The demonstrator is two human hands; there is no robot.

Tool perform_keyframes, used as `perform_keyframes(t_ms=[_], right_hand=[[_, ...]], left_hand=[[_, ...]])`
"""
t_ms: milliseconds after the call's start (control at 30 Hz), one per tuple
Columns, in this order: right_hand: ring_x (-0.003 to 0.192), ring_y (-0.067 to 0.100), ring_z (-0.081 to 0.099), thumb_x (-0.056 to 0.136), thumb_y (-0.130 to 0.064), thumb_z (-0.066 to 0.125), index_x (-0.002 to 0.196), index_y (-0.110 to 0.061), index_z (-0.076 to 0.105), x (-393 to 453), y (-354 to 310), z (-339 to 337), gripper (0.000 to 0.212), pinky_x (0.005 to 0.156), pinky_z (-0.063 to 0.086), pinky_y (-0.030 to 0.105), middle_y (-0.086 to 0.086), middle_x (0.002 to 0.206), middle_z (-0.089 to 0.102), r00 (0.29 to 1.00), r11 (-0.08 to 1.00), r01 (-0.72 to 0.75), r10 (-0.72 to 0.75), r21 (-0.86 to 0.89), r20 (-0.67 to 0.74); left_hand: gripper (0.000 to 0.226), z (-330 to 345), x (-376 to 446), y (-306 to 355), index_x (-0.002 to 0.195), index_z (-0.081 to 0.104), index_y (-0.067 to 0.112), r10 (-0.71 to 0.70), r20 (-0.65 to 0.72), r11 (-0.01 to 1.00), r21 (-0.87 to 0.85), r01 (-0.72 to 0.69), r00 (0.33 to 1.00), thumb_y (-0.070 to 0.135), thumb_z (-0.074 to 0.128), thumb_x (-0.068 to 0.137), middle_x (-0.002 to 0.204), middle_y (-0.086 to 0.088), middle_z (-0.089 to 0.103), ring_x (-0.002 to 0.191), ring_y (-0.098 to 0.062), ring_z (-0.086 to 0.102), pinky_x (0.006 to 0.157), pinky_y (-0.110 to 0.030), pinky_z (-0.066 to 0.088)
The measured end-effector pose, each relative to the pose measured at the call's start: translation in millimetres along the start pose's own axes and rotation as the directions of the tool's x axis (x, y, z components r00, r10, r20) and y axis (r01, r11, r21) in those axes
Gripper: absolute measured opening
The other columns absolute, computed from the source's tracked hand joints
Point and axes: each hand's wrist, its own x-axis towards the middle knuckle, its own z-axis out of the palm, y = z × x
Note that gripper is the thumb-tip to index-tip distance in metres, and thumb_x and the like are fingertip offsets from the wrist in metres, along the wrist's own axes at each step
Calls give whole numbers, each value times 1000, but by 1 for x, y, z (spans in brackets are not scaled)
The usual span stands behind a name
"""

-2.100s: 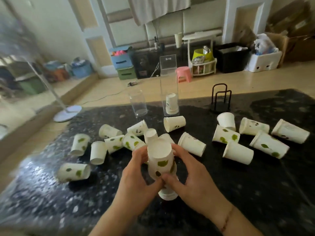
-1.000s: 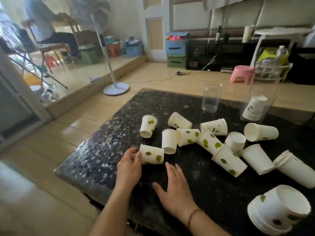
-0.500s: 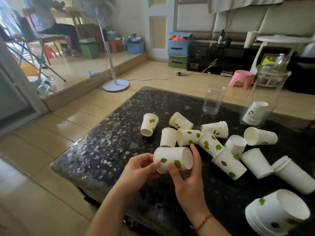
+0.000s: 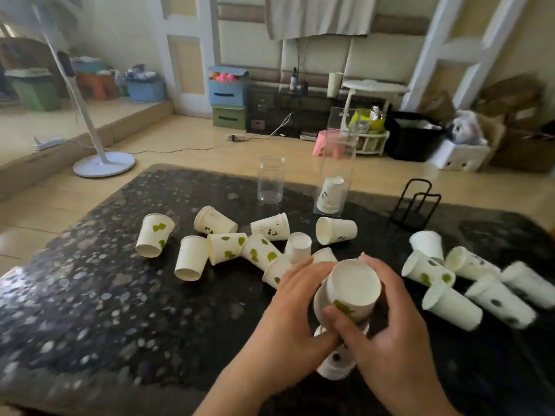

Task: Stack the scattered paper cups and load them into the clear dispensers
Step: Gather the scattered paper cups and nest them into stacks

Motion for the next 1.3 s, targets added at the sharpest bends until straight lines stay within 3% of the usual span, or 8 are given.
perform_keyframes(t_ms=[167, 367, 533, 700, 900, 1067, 1167, 1300], right_hand=[[113, -30, 36, 70, -47, 77, 125, -54, 35, -10, 34, -13, 69, 86, 30, -7, -38, 124, 45, 967, 977, -213, 211, -3, 145], [123, -18, 39, 80, -57, 64, 136, -48, 34, -21, 53, -14, 64, 95, 33, 1, -35, 130, 47, 945, 976, -213, 217, -45, 243], [111, -34, 30, 85, -49, 63, 120, -61, 27, -25, 64, -13, 51, 82, 29, -8, -44, 120, 38, 894, 957, -270, 289, -103, 343], [117, -31, 29, 77, -73, 52, 135, -59, 17, -13, 70, -27, 69, 87, 29, -3, -45, 128, 36, 835, 959, -251, 283, -131, 471], [122, -8, 49, 60, -97, 18, 134, -50, 33, -1, 96, -38, 89, 107, 39, 26, -22, 138, 50, 871, 910, -413, 388, 21, 300], [112, -5, 57, 63, -96, 19, 118, -49, 46, 8, 100, -30, 78, 102, 47, 40, -22, 125, 58, 898, 898, -429, 410, 102, 162], [115, -2, 57, 73, -89, 23, 123, -43, 50, 15, 96, -34, 73, 102, 48, 39, -16, 124, 61, 917, 911, -396, 388, 116, 86], [120, -4, 51, 76, -64, 55, 128, -40, 52, 31, 83, -40, 57, 107, 43, 39, -21, 129, 57, 909, 897, -414, 399, 156, 120]], left_hand=[[64, 33, 2, -11, 123, 40, 65, -122, 63, 990, 82, 116, 991, 33, 73, 78, 126, 46, 47, 127, 16, 40, 109, -22, 40], [61, 36, -3, -20, 117, 45, 63, -168, 74, 983, 86, 162, 983, 34, 79, 76, 118, 40, 56, 115, 16, 52, 92, -10, 46], [67, 48, -6, -37, 126, 45, 55, -294, 185, 950, 160, 267, 938, 37, 82, 73, 121, 35, 57, 118, 10, 52, 105, -27, 46], [73, 19, 7, -59, 135, 42, 52, -387, 329, 914, 261, 311, 861, 39, 81, 74, 138, 28, 49, 130, 4, 46, 112, -31, 42], [66, 7, 52, -86, 148, 38, 28, -579, -215, 787, 103, 608, 786, 36, 69, 90, 148, 0, 44, 108, -11, 62, 99, -37, 52], [33, 18, 63, -108, 126, 60, 20, -602, -246, 722, 238, 650, 759, 36, 58, 97, 102, 6, 63, 88, -6, 58, 74, -21, 47], [18, 11, 64, -103, 92, 66, 18, -566, -319, 789, 56, 612, 760, 29, 55, 100, 81, 1, 62, 74, -12, 56, 61, -22, 41], [24, -3, 58, -69, 95, 72, 11, -674, -281, 706, -518, 483, 683, 24, 53, 101, 73, -9, 63, 66, -16, 54, 66, -30, 47]])
